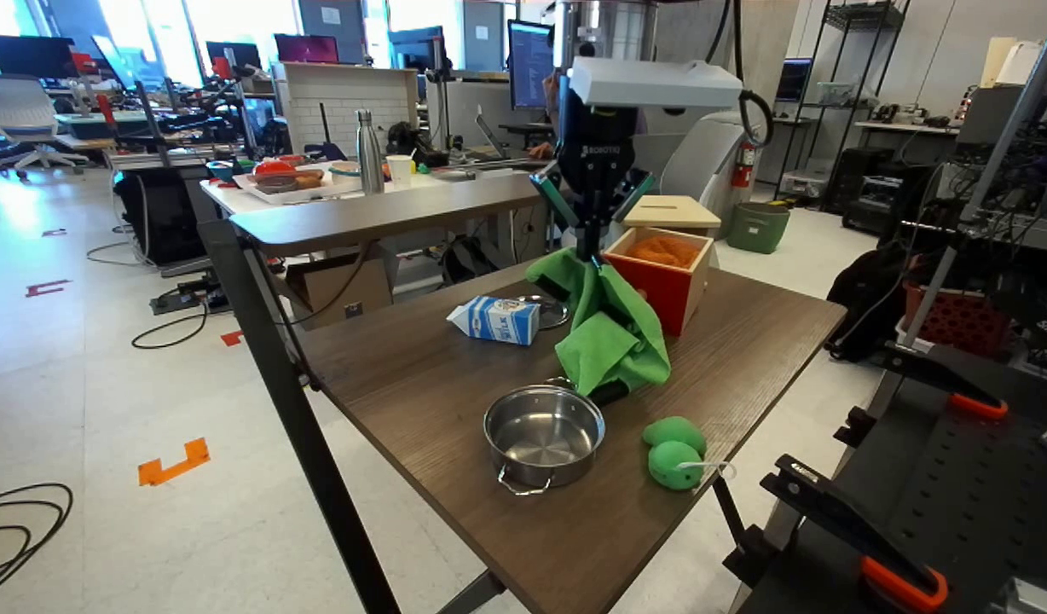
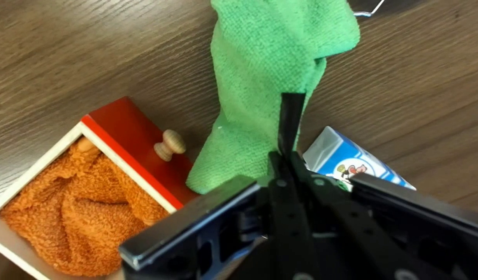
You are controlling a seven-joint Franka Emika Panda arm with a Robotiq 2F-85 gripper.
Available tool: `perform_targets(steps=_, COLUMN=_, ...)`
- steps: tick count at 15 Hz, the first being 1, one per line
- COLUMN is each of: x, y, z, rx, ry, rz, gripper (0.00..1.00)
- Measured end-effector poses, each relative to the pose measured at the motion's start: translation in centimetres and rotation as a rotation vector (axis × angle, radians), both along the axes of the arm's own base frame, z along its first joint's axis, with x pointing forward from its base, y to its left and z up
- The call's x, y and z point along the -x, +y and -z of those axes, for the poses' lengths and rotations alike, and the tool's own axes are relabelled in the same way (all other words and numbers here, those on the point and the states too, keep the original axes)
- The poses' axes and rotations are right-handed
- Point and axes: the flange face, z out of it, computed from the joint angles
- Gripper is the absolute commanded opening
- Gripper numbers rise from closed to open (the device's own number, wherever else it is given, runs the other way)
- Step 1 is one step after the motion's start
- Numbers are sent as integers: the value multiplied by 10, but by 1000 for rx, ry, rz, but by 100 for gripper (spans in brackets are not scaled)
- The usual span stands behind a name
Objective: Move the green cloth slightly to the left
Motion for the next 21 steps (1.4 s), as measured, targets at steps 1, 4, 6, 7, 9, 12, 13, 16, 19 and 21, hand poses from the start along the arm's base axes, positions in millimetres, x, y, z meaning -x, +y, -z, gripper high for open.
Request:
perform_targets(steps=1, x=2, y=0, z=0, rx=-2, ry=2, rz=-14, gripper=1)
perform_targets(steps=4, x=8, y=0, z=-11, rx=-13, ry=-3, rz=-63, gripper=1)
perform_targets(steps=6, x=13, y=3, z=-26, rx=-22, ry=-18, rz=-93, gripper=1)
perform_targets(steps=7, x=16, y=5, z=-33, rx=-26, ry=-26, rz=-110, gripper=1)
perform_targets(steps=9, x=25, y=9, z=-43, rx=-31, ry=-32, rz=-147, gripper=1)
perform_targets(steps=12, x=39, y=11, z=-33, rx=-20, ry=2, rz=-206, gripper=1)
perform_targets(steps=13, x=44, y=10, z=-24, rx=-8, ry=22, rz=-224, gripper=1)
perform_targets(steps=16, x=56, y=7, z=11, rx=33, ry=91, rz=-268, gripper=1)
perform_targets(steps=19, x=64, y=3, z=47, rx=68, ry=156, rz=-303, gripper=1)
perform_targets(steps=21, x=68, y=1, z=65, rx=82, ry=186, rz=-318, gripper=1)
